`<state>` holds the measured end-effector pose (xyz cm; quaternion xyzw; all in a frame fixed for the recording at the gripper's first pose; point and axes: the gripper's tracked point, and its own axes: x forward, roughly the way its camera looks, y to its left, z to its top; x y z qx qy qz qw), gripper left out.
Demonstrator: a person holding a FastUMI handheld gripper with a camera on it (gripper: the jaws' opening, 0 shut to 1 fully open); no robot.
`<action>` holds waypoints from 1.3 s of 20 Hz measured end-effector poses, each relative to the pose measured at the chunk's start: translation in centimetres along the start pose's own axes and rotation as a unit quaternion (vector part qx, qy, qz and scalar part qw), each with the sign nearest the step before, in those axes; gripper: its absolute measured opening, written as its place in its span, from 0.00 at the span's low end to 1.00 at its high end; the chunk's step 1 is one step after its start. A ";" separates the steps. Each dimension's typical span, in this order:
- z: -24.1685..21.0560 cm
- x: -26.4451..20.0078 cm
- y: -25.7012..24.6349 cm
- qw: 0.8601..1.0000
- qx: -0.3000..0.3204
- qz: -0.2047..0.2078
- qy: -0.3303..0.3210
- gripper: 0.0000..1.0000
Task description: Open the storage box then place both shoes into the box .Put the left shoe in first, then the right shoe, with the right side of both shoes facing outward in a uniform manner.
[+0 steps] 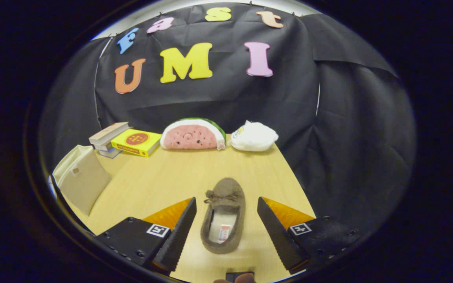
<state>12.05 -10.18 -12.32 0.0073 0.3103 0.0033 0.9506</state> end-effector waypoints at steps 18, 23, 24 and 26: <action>-5.7 8.7 -2.1 0.993 0.042 -0.016 0.110 0.17; -5.5 7.7 -2.0 0.990 0.083 -0.008 0.109 0.00; -5.3 7.4 -1.7 0.990 0.090 -0.004 0.109 0.00; -4.9 6.4 -0.7 0.988 0.109 0.008 0.107 0.00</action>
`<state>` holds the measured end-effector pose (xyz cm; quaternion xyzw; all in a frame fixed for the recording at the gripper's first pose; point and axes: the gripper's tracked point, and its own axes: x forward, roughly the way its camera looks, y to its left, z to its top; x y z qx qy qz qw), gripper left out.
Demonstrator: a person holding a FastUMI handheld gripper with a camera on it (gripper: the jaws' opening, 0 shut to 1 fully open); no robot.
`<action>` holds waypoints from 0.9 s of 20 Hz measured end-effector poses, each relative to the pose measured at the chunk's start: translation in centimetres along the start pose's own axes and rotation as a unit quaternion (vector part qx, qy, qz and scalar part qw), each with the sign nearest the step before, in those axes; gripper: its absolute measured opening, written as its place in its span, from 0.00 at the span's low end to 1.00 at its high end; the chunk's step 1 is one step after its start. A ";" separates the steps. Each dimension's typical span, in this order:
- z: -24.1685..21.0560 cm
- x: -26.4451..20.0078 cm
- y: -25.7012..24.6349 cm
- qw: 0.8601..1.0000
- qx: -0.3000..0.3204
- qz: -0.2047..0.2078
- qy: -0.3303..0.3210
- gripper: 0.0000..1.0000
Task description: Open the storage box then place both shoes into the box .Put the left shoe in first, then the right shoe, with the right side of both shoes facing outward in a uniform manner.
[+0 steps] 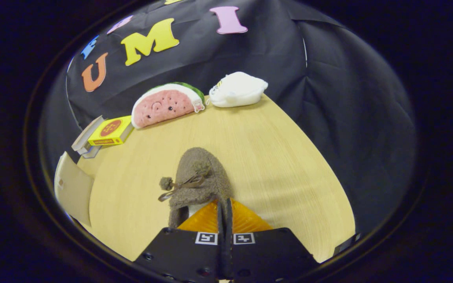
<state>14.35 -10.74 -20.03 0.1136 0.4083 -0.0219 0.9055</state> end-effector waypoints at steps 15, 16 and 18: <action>3.5 -10.6 25.0 0.994 -0.012 0.098 -0.055 0.00; 3.5 -11.3 27.6 0.992 -0.018 0.112 -0.055 0.00; 3.2 -12.9 32.6 0.989 -0.029 0.137 -0.056 0.00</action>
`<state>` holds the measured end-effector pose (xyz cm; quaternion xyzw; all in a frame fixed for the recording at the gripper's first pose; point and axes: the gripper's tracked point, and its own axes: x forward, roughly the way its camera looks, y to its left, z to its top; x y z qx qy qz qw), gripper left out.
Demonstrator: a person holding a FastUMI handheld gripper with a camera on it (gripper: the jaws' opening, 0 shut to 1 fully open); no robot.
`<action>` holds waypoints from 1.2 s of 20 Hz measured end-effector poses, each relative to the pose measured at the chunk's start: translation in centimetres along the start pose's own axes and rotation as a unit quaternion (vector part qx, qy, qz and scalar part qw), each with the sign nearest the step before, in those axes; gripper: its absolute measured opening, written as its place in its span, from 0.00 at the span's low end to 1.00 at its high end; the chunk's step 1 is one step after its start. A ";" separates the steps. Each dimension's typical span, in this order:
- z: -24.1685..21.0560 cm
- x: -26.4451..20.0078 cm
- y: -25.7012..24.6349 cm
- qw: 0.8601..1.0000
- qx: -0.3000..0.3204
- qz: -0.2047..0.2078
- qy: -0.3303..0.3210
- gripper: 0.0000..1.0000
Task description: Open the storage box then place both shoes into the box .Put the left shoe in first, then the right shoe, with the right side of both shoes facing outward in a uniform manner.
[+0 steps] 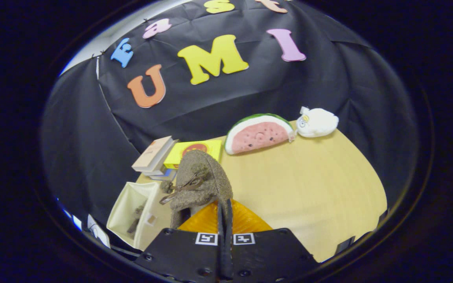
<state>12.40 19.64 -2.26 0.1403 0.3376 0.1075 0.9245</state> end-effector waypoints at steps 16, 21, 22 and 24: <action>-6.2 4.3 21.0 0.995 0.095 0.031 0.015 0.00; -8.8 6.5 20.5 0.991 0.132 -0.007 0.019 0.00; -9.5 6.8 20.3 0.991 0.131 -0.014 0.021 0.00; -10.7 7.3 19.4 0.991 0.128 -0.033 0.023 0.00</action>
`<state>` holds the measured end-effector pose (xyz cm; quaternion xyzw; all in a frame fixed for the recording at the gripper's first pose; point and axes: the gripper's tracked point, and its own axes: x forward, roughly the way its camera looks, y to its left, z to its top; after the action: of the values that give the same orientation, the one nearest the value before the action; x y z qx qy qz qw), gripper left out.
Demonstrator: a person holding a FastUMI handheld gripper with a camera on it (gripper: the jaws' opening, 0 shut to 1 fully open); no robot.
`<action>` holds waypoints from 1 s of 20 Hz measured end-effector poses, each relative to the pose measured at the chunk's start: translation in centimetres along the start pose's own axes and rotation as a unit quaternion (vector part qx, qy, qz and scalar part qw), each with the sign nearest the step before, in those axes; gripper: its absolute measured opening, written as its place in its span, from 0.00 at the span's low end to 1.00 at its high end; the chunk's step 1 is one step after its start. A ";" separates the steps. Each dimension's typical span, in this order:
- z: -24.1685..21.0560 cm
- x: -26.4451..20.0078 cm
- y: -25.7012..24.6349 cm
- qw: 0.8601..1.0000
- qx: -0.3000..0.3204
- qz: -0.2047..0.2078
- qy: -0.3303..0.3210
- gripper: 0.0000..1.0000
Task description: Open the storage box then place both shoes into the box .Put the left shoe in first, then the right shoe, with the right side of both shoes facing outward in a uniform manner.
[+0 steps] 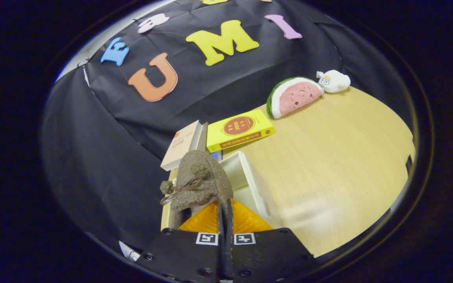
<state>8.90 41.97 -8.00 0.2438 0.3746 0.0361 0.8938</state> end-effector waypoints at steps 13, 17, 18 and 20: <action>-0.7 -0.4 0.6 0.998 -0.036 0.047 -0.022 0.52; 2.2 -3.0 -1.0 0.991 -0.089 0.056 -0.081 0.87; 3.3 -3.9 -1.5 0.987 -0.108 0.058 -0.101 0.88; 5.7 -5.5 -3.3 0.977 -0.145 0.054 -0.146 0.92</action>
<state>8.51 35.41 -2.51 0.1343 0.2168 0.1019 0.9615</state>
